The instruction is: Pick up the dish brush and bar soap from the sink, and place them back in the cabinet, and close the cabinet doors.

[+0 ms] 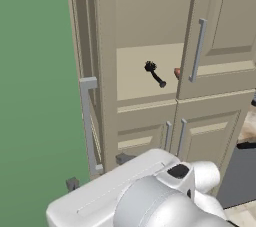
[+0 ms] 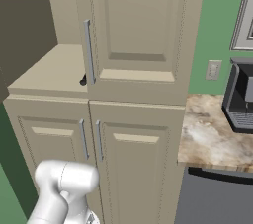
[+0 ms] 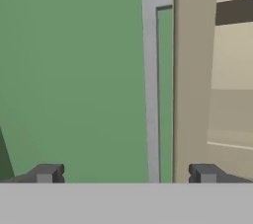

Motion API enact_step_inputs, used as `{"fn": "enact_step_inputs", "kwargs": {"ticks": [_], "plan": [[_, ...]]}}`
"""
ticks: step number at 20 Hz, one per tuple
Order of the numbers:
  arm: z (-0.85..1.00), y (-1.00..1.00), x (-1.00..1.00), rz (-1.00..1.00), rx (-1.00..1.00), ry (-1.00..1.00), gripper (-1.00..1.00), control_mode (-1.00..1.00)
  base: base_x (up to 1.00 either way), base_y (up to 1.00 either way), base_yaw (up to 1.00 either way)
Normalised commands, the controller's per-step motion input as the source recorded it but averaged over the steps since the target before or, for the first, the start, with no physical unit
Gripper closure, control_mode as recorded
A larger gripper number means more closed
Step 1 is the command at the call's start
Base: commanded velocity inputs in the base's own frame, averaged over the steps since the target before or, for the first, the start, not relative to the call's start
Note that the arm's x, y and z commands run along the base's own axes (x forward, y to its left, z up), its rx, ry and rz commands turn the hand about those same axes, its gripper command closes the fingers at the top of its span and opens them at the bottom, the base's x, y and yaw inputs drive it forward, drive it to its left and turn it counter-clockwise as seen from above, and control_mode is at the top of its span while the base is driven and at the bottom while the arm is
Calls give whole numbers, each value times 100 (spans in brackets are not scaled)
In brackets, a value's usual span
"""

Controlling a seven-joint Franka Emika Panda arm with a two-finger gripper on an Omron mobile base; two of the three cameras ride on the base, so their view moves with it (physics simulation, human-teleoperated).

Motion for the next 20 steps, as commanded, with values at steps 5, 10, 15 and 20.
{"fn": "enact_step_inputs", "kwargs": {"ticks": [5, 10, 15, 20], "plan": [[0, 17, 4, -7, 1, 0, -100, -100, 0, 0, 0], [-4, 19, 3, -8, 0, 0, -100, -100, 0, 0, 0], [-2, 19, 8, -8, 0, 0, -100, -100, 0, 0, 0], [-4, 17, 7, -8, 0, 0, -100, -100, 0, 0, 0]]}}
